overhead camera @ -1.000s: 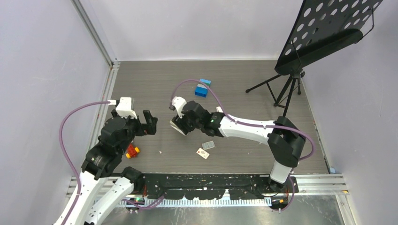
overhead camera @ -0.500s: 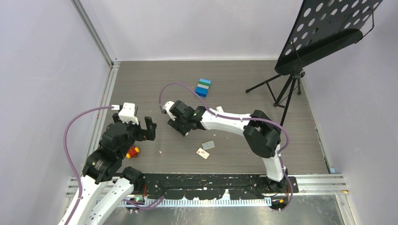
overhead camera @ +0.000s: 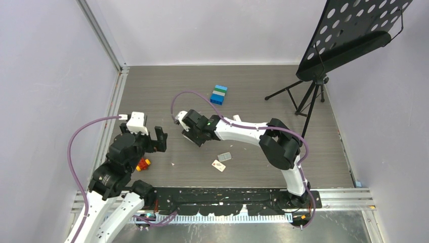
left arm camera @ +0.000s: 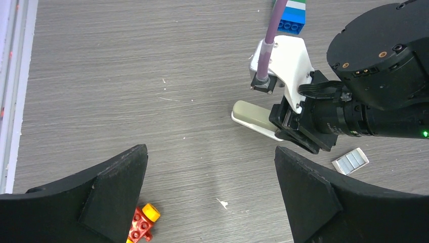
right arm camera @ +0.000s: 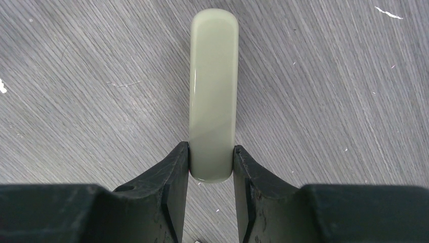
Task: Load the staples into the stapler
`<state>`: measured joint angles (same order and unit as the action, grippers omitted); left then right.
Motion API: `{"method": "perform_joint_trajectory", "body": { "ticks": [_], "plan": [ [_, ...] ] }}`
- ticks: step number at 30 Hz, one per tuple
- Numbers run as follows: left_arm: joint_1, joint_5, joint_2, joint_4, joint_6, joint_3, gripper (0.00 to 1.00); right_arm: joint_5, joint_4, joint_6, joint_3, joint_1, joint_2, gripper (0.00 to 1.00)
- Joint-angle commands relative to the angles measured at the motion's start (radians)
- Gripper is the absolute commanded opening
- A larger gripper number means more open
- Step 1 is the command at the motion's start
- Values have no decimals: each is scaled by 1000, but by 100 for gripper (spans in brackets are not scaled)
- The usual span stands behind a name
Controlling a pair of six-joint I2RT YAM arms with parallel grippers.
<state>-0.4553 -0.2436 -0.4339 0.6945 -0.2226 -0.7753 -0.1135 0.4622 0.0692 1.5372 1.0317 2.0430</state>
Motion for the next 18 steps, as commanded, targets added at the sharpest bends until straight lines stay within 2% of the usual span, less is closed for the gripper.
{"method": "perform_joint_trajectory", "body": {
  "ticks": [1, 11, 18],
  "plan": [
    [9, -7, 0, -13, 20, 2, 100, 15, -68, -20, -41, 1, 25, 8],
    [21, 7, -14, -13, 19, 4, 100, -6, -103, -43, -78, -7, 38, 4],
    [24, 9, -14, -15, 17, 4, 100, -30, -78, -65, -74, -19, -74, 4]
  ]
}}
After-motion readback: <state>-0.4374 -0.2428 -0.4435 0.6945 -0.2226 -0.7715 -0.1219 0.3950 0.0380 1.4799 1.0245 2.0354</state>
